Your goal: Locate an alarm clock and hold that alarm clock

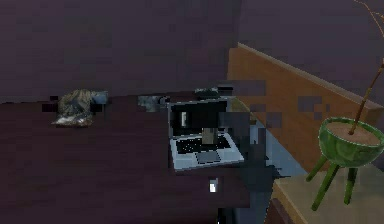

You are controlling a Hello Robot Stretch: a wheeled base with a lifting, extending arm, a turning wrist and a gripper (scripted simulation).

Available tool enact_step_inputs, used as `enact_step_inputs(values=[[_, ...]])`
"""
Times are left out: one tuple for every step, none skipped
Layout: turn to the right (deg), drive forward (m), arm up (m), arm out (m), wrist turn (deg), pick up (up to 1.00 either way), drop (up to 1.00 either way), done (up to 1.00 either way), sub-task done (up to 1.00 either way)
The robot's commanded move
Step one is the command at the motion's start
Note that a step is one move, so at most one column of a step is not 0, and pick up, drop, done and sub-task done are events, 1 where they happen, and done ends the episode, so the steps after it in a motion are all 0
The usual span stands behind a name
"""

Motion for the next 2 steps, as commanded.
enact_step_inputs(values=[[0.0,0.00,0.00,0.00,6.0,0.00,0.00,0.00,0.00],[0.0,0.00,-0.24,0.00,0.0,0.00,0.00,0.00,0.00]])
